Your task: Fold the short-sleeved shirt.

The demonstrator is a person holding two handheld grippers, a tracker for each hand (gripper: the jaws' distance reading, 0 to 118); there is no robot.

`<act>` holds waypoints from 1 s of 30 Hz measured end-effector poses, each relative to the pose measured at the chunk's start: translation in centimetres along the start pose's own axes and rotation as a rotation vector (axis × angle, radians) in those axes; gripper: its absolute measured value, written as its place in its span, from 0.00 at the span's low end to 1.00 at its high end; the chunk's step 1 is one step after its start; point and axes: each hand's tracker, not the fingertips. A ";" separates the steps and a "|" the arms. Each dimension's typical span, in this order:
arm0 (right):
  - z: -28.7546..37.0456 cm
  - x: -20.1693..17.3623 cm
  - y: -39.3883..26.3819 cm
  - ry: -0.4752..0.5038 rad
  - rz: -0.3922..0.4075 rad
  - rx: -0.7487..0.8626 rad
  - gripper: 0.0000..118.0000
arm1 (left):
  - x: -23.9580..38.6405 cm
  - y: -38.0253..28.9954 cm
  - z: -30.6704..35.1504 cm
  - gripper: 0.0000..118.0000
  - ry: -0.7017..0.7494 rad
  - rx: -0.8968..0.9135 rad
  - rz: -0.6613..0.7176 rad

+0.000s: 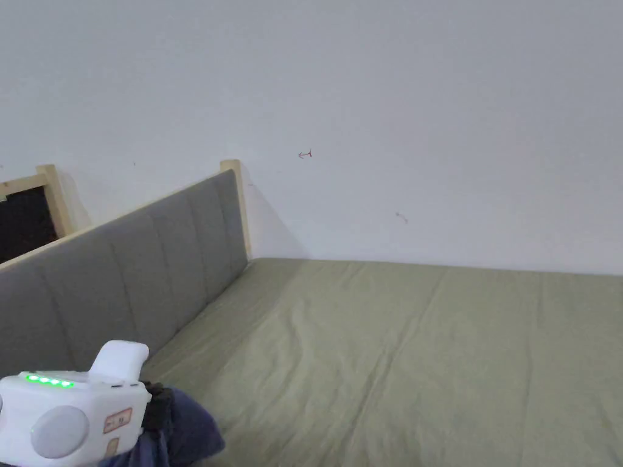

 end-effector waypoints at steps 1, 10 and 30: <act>0.5 0.2 0.2 -0.002 -0.009 0.009 0.00 | 0.1 1.7 1.7 0.04 -0.031 0.043 0.013; 5.3 3.2 1.5 -0.044 -0.088 0.092 0.01 | 10.6 15.7 13.0 0.04 -0.432 0.375 0.230; 10.5 14.9 -2.7 -0.317 -0.287 0.045 0.01 | 39.9 0.6 -11.8 0.48 -0.660 -0.493 0.214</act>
